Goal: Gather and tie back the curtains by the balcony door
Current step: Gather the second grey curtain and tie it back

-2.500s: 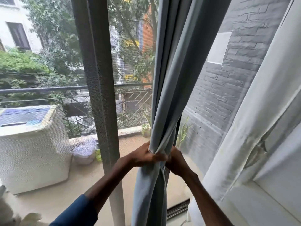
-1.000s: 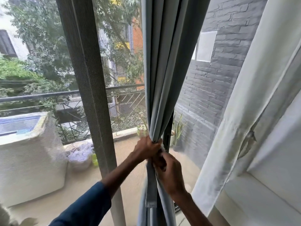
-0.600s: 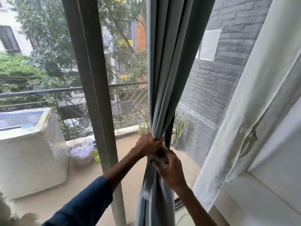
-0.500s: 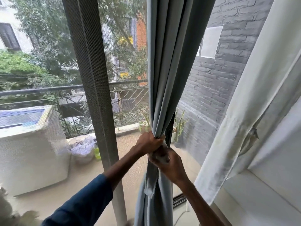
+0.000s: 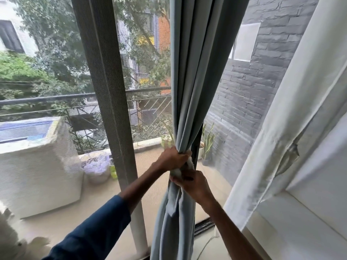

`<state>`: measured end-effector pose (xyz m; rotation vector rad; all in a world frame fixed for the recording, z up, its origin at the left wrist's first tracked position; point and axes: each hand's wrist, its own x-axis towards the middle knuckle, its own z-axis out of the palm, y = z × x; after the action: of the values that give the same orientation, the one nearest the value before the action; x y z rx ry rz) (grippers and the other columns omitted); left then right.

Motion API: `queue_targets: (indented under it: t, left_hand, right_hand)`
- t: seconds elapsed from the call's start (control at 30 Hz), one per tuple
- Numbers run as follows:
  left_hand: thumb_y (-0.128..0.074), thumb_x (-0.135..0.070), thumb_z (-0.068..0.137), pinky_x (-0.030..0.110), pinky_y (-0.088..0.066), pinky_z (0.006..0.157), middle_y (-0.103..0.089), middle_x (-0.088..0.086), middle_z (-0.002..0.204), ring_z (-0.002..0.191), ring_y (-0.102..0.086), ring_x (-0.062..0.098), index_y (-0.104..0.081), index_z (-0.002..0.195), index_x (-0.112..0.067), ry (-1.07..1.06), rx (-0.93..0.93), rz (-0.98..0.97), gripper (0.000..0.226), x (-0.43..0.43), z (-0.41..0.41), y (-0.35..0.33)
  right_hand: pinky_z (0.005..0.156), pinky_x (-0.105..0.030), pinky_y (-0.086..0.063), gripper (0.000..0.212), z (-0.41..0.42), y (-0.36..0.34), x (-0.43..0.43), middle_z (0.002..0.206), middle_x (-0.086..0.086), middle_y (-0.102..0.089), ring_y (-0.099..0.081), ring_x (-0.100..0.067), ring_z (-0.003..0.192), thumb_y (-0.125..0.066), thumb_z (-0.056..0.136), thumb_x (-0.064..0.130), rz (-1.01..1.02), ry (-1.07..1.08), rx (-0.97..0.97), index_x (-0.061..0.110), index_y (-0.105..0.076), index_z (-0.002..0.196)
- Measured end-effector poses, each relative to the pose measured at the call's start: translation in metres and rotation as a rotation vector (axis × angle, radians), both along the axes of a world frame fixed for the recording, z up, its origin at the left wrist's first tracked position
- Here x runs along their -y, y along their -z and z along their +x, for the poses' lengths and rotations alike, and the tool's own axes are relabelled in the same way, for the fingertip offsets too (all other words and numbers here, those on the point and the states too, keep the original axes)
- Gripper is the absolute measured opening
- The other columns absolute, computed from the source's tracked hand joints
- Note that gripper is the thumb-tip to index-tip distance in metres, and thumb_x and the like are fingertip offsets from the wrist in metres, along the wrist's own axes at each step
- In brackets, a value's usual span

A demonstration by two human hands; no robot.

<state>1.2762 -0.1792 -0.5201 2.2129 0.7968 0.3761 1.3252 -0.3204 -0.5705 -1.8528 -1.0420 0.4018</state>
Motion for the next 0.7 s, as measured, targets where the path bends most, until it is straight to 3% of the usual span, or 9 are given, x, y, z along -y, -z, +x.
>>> queue_targets:
  t: [0.1, 0.17, 0.23, 0.3, 0.43, 0.5, 0.57, 0.7]
  left_hand:
    - [-0.059, -0.044, 0.09, 0.034, -0.056, 0.073, -0.07, 0.014, 0.102, 0.088, -0.068, 0.028, -0.066, 0.109, -0.01, -0.022, -0.018, 0.027, 0.039, -0.001, -0.001, 0.0]
    - [-0.055, -0.054, 0.087, 0.035, -0.057, 0.074, -0.069, 0.011, 0.102, 0.087, -0.067, 0.027, -0.065, 0.111, -0.013, -0.044, -0.068, 0.078, 0.048, -0.005, -0.003, -0.002]
    - [-0.052, -0.058, 0.088, 0.031, -0.054, 0.066, -0.067, 0.008, 0.097, 0.081, -0.065, 0.025, -0.064, 0.11, -0.014, -0.053, -0.135, 0.164, 0.051, -0.008, -0.005, -0.005]
    - [-0.052, -0.055, 0.093, 0.026, -0.044, 0.056, -0.064, 0.006, 0.09, 0.074, -0.06, 0.022, -0.063, 0.107, -0.014, -0.035, -0.174, 0.206, 0.045, -0.011, -0.008, -0.009]
    - [-0.051, -0.044, 0.077, 0.036, -0.05, 0.069, -0.065, 0.021, 0.099, 0.081, -0.058, 0.025, -0.064, 0.097, -0.006, 0.149, -0.04, 0.07, 0.045, -0.019, -0.012, -0.01]
    - [-0.052, -0.033, 0.071, 0.038, -0.052, 0.068, -0.063, 0.023, 0.091, 0.077, -0.055, 0.023, -0.062, 0.092, 0.005, 0.194, 0.074, -0.01, 0.045, -0.016, -0.012, -0.009]
    - [-0.055, -0.027, 0.068, 0.027, -0.049, 0.065, -0.059, 0.016, 0.083, 0.075, -0.055, 0.021, -0.061, 0.089, 0.009, 0.221, 0.159, -0.116, 0.043, -0.011, -0.014, -0.008]
    - [-0.067, -0.046, 0.068, 0.036, -0.054, 0.078, -0.063, 0.019, 0.096, 0.087, -0.063, 0.022, -0.061, 0.11, 0.004, 0.308, 0.235, -0.291, 0.067, -0.014, -0.02, 0.001]
  right_hand:
    - [0.058, -0.018, -0.045, 0.022, 0.0, 0.003, -0.001, 0.062, 0.011, -0.071, -0.063, 0.004, 0.057, -0.085, 0.077, 0.041, 0.097, -0.007, -0.155, 0.02, -0.077, 0.073]
    - [0.062, -0.029, -0.051, 0.026, 0.003, 0.0, 0.004, 0.07, -0.004, -0.075, -0.068, -0.012, 0.062, -0.085, 0.079, 0.036, 0.215, -0.06, -0.309, 0.012, -0.076, 0.076]
    - [0.058, -0.033, -0.054, 0.023, 0.008, -0.005, 0.011, 0.072, -0.016, -0.074, -0.067, -0.025, 0.058, -0.082, 0.084, 0.028, 0.24, -0.132, -0.392, 0.007, -0.074, 0.082]
    - [0.052, -0.034, -0.053, 0.019, 0.019, -0.01, 0.017, 0.07, -0.011, -0.075, -0.067, -0.027, 0.053, -0.081, 0.085, 0.026, 0.164, -0.134, -0.275, 0.01, -0.071, 0.085]
    - [0.059, -0.037, -0.056, 0.011, 0.056, -0.018, 0.025, 0.067, 0.015, -0.072, -0.07, -0.005, 0.064, -0.072, 0.08, 0.033, 0.0, -0.017, 0.3, 0.034, -0.076, 0.09]
    - [0.063, -0.031, -0.055, 0.023, 0.069, -0.025, 0.028, 0.066, 0.021, -0.068, -0.069, 0.001, 0.071, -0.07, 0.081, 0.02, -0.044, 0.012, 0.368, 0.038, -0.076, 0.092]
    - [0.065, -0.026, -0.052, 0.033, 0.08, -0.023, 0.029, 0.066, 0.026, -0.067, -0.068, 0.005, 0.073, -0.068, 0.08, 0.004, -0.026, -0.014, 0.38, 0.034, -0.079, 0.091]
    - [0.066, -0.015, -0.045, 0.034, 0.089, -0.01, 0.033, 0.071, 0.021, -0.071, -0.066, 0.005, 0.074, -0.067, 0.084, -0.003, -0.01, -0.032, 0.381, 0.029, -0.079, 0.087]
